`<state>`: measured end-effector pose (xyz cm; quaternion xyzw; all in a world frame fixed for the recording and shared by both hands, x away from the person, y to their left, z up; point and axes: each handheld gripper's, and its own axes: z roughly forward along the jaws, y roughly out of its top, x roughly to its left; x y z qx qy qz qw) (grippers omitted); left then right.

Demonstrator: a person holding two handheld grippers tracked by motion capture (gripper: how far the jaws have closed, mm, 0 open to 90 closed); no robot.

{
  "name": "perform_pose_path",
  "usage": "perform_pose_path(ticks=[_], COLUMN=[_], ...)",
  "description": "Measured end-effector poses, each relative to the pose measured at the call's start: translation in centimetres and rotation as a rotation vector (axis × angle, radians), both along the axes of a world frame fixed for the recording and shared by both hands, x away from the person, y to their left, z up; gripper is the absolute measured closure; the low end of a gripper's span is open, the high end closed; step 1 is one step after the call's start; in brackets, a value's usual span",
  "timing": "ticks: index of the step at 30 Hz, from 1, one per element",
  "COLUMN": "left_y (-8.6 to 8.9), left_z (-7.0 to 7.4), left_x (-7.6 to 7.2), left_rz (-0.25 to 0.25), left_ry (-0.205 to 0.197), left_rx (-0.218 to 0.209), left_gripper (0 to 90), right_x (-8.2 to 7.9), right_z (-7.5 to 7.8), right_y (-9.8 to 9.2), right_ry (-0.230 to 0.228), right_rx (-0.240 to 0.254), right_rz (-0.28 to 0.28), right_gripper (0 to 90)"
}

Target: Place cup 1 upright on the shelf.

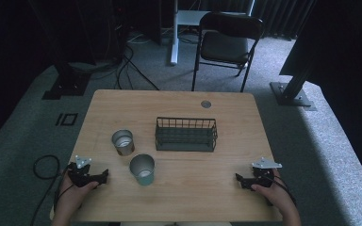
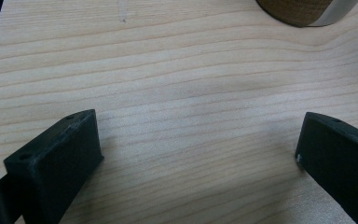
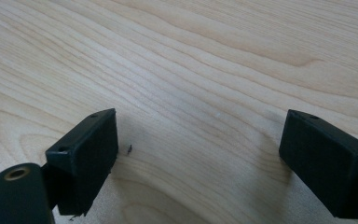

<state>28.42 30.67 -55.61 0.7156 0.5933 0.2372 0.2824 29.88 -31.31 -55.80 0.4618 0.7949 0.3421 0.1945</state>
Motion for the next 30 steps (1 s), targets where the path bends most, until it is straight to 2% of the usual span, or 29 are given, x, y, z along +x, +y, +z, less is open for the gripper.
perform_pose_path(ticks=[12, 17, 23, 30], left_y=[0.0, 0.0, 0.0, 0.0], left_z=[0.0, 0.0, 0.0, 0.0], left_x=[0.0, 0.0, 0.0, 0.01], left_rz=[0.0, 0.0, 0.0, 0.0], left_ry=[0.0, 0.0, 0.0, 0.0], left_rx=[0.0, 0.0, 0.0, 0.0], left_gripper=[0.6, 0.6, 0.6, 0.6], right_x=[0.0, -0.02, -0.21, -0.65], right_z=[0.0, 0.01, 0.01, 0.02], right_y=[0.0, -0.29, -0.16, 0.31], right_ry=[0.0, 0.0, 0.001, -0.002], right_rx=[0.0, 0.0, 0.0, -0.001], right_rz=[0.0, 0.032, 0.023, 0.06], right_gripper=[11.2, 11.3, 11.2, 11.3])
